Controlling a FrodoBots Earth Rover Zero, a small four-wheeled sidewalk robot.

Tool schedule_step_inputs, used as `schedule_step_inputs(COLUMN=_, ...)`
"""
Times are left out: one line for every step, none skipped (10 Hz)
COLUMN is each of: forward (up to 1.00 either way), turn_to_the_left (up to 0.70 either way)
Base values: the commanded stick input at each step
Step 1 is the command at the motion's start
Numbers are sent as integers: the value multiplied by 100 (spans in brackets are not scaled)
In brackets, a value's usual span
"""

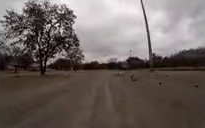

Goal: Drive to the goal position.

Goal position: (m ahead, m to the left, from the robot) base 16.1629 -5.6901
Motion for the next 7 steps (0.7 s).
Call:
schedule_step_inputs(forward=70, turn_to_the_left=-1)
schedule_step_inputs(forward=70, turn_to_the_left=-1)
schedule_step_inputs(forward=70, turn_to_the_left=-1)
schedule_step_inputs(forward=70, turn_to_the_left=-1)
schedule_step_inputs(forward=70, turn_to_the_left=-1)
schedule_step_inputs(forward=70, turn_to_the_left=-1)
schedule_step_inputs(forward=70, turn_to_the_left=-1)
